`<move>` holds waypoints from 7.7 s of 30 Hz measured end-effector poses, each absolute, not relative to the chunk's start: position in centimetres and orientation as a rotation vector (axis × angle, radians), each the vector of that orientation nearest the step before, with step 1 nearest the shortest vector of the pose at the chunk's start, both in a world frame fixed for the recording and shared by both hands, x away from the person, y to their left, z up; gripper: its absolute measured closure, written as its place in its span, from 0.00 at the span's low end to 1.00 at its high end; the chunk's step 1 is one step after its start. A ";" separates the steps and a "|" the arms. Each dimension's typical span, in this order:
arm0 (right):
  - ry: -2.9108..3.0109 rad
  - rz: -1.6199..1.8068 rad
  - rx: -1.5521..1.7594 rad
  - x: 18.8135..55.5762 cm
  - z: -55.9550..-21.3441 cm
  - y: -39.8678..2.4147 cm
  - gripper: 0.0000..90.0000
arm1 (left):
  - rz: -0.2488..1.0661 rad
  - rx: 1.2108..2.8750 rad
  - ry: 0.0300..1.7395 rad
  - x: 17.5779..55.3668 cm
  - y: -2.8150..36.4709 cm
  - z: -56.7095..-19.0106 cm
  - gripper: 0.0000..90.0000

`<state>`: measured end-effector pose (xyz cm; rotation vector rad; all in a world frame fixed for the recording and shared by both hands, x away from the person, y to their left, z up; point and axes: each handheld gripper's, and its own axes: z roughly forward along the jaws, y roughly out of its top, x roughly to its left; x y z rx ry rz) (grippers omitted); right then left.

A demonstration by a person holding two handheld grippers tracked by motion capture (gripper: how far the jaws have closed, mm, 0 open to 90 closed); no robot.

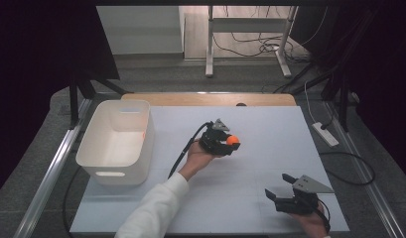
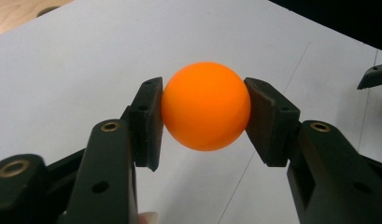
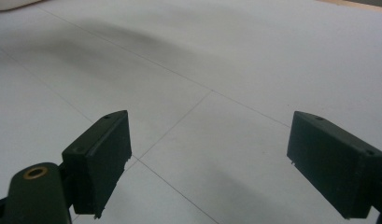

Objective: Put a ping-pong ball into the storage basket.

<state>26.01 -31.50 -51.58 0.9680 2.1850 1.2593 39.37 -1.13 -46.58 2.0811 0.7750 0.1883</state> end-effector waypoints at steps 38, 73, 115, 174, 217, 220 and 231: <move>2.174 1.276 0.954 25.8 -51.4 -31.5 0.15 | 0.249 1.996 0.703 35.7 1.1 -42.4 0.56; 2.179 1.256 0.961 25.9 -51.5 -31.5 0.15 | 0.347 1.940 0.735 34.2 5.6 -40.1 0.56; 2.175 1.250 0.974 26.0 -51.6 -31.5 0.15 | 0.473 1.863 0.816 34.3 10.6 -37.6 0.56; 2.179 1.244 0.971 26.0 -51.6 -31.4 0.15 | 0.640 1.760 1.091 35.7 20.4 -37.5 0.56; 2.186 1.231 0.975 26.1 -51.7 -31.3 0.15 | 0.589 1.823 1.374 38.5 24.9 -40.9 0.55; 2.185 1.231 0.977 26.1 -51.7 -31.3 0.15 | 0.572 1.828 1.386 38.7 25.0 -41.0 0.55; 2.184 1.230 0.976 26.1 -51.7 -31.3 0.15 | 0.568 1.831 1.388 38.7 25.0 -41.1 0.55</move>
